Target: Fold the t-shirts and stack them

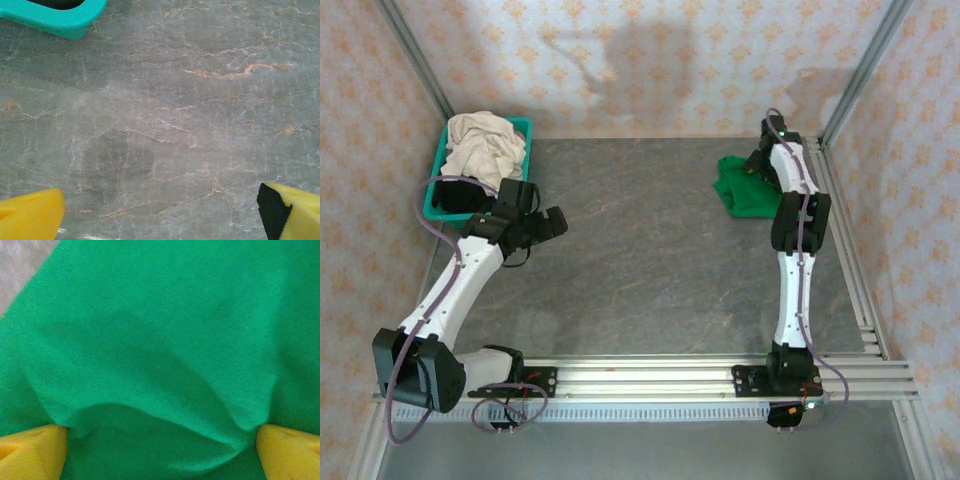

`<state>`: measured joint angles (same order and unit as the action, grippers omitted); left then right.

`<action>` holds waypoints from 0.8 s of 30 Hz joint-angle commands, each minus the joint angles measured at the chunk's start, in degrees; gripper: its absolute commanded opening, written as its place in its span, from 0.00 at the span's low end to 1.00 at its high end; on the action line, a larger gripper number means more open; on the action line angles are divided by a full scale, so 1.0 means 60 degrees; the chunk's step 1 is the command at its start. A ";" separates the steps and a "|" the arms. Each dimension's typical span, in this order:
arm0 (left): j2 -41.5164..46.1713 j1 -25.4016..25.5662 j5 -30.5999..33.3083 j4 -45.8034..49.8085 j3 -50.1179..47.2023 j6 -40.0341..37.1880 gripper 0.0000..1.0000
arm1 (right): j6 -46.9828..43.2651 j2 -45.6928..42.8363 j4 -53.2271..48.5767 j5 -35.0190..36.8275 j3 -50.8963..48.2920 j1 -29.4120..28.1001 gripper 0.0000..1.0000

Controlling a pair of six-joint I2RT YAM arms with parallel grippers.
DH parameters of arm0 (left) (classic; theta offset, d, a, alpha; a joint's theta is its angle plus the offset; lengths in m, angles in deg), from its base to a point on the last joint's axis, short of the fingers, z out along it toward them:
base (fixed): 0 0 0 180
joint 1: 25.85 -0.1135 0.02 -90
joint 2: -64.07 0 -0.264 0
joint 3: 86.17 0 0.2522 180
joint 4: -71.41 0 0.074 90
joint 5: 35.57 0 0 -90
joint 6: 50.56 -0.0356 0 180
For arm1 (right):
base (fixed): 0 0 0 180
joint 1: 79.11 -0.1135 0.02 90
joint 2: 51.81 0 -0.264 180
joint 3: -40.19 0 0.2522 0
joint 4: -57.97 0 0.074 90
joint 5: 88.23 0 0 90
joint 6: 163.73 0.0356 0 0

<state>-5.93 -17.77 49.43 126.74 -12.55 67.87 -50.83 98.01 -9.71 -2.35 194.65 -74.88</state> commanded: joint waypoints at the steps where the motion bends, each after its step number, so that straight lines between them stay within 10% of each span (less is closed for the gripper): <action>1: 0.0038 -0.0115 0.0394 0.0340 0.0256 -0.0101 1.00 | -0.0542 0.0864 0.0577 -0.1504 0.0943 0.0100 0.96; 9: 0.0852 -0.0116 0.0550 0.0486 0.0036 -0.0047 1.00 | 0.0016 -0.0870 -0.0332 -0.0063 0.0687 0.0056 0.99; 24: 0.7017 -0.0141 0.5626 -0.6026 -0.7310 -0.2048 1.00 | -0.1736 -1.1762 1.0720 0.2172 -1.5591 -0.1967 0.99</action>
<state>34.59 -17.79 75.42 104.38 -51.65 61.31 -57.41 33.70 34.20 5.27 113.04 -86.66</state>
